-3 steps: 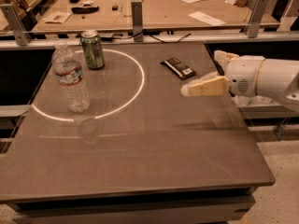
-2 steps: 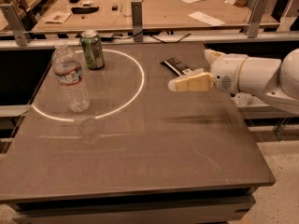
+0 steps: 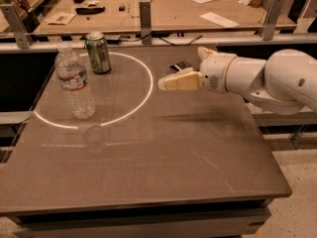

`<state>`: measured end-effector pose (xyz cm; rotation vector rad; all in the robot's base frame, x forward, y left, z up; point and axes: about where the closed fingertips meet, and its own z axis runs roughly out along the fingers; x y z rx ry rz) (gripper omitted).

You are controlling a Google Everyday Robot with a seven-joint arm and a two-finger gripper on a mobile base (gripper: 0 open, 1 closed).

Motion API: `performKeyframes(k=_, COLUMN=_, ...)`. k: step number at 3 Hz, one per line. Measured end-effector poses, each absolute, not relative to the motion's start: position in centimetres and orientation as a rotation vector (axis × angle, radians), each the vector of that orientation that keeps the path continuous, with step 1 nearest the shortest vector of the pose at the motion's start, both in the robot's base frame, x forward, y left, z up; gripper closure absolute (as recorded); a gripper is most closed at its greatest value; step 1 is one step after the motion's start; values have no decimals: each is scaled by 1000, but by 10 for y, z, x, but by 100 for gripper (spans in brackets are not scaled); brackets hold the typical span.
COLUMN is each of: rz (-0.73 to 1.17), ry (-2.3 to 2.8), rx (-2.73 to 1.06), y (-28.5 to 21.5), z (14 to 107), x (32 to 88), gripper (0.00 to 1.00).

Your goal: Move green can near rxbar chocolate

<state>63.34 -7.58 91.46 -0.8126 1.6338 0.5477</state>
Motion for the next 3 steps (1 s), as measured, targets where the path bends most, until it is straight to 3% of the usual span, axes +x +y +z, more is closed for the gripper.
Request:
performKeyframes(k=2, rz=616, ry=1554, rx=-898, y=-11, z=915, x=652, gripper=0)
performKeyframes(k=3, rz=616, ry=1554, rx=-898, y=-11, z=915, x=652, gripper=0)
